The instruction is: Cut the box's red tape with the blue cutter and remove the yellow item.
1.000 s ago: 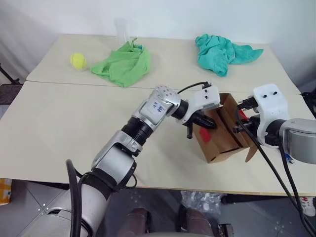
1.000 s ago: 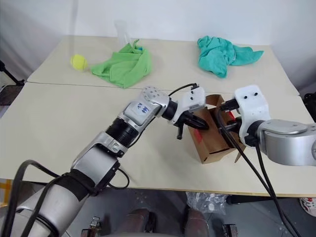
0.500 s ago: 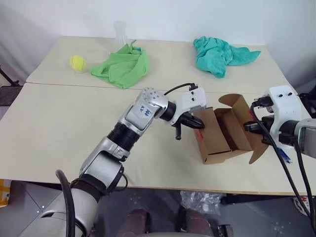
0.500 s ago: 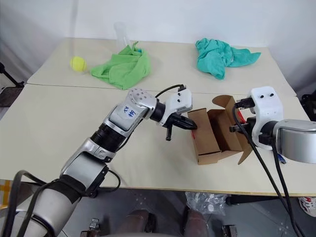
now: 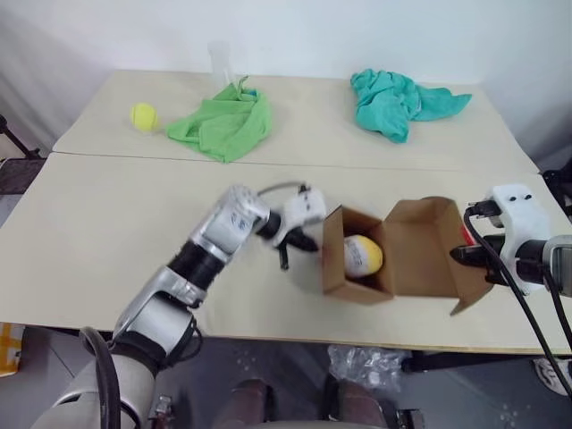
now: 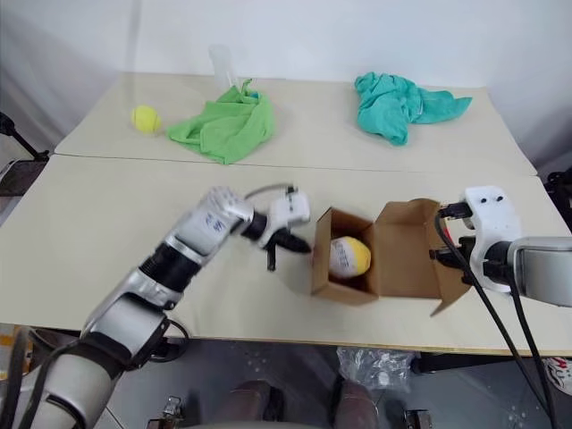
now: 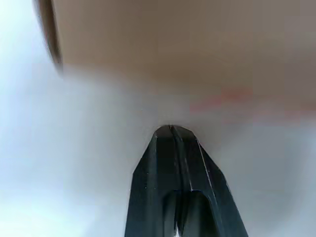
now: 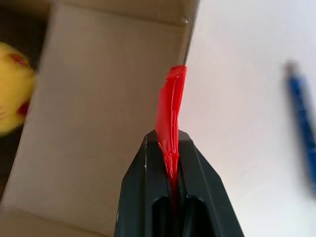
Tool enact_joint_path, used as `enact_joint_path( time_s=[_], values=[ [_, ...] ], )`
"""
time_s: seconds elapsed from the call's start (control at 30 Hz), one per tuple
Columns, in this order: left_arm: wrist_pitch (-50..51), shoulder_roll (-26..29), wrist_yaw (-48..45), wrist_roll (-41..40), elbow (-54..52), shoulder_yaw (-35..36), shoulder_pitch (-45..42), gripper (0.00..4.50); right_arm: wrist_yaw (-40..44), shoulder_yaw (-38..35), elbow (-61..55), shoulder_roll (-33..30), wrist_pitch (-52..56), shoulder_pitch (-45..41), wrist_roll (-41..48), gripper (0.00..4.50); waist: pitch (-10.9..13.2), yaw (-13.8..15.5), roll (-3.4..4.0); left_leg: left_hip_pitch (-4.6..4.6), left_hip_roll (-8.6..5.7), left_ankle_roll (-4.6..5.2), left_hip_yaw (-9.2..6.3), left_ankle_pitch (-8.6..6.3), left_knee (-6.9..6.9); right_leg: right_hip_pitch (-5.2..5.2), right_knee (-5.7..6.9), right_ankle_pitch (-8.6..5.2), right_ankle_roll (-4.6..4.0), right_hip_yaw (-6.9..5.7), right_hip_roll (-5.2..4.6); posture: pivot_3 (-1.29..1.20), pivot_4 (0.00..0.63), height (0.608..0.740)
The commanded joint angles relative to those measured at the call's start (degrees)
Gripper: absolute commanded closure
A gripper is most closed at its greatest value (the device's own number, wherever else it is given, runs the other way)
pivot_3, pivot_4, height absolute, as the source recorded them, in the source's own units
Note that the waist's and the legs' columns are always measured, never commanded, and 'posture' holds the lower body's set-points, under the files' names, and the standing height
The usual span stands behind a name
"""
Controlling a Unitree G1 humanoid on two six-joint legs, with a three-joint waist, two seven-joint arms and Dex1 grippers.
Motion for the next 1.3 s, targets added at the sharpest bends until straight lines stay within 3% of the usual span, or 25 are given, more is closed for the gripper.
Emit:
enact_joint_path(
  time_s=[0.03,0.37,0.5,0.73,0.97,1.3],
  values=[
    [0.1,-1.7,0.8,0.9,0.1,-1.7,-0.3,4.50,0.9,1.5,0.4,0.7,0.4,-1.4,0.8,4.45,0.0,0.3,0.05,0.00,0.00,-0.02,0.01,-0.01,-0.01,0.01,-0.02,0.00,0.00,-0.02,0.03,0.00,0.150,0.740],
    [-1.9,-4.3,3.3,0.8,5.1,1.0,-2.8,4.50,1.9,5.4,-0.3,2.9,1.7,-5.0,-3.3,4.45,0.0,0.9,0.07,-0.02,-0.13,0.04,0.05,0.00,-0.06,0.08,-0.15,0.01,0.03,-0.65,0.04,0.00,0.150,0.740],
    [0.5,-3.7,1.2,-4.6,7.8,9.1,-10.8,4.50,0.5,5.0,-0.1,2.0,1.8,-5.9,-3.7,4.45,0.1,0.7,0.04,-0.13,-0.10,0.03,0.06,0.01,-0.05,-0.03,-0.15,0.04,0.07,-0.71,0.04,0.00,0.150,0.740],
    [2.6,-5.2,-1.3,-11.8,9.6,16.7,-21.4,4.50,-2.6,4.7,-0.5,0.1,1.4,-7.4,-1.0,4.45,0.1,0.7,0.09,-0.35,-0.13,0.02,0.09,0.01,-0.12,-0.22,-0.13,0.06,0.11,-0.87,0.10,0.00,0.150,0.740],
    [-1.3,-10.4,-3.8,-9.9,4.4,7.7,-17.5,4.50,-4.5,4.4,-1.7,-0.8,0.3,-8.1,0.9,4.45,0.1,0.8,0.08,-0.37,-0.16,0.03,0.20,0.02,-0.19,-0.20,-0.20,0.12,0.23,-0.90,0.15,0.00,0.150,0.740],
    [-13.7,-18.3,1.2,-4.0,15.0,3.0,-18.6,4.50,-4.2,1.7,-3.6,-2.1,-0.8,-5.0,0.9,4.45,0.2,0.8,0.10,-0.31,-0.09,0.02,0.37,0.05,-0.17,-0.21,-0.24,0.15,0.27,-0.82,0.16,0.00,0.150,0.740]
  ],
)
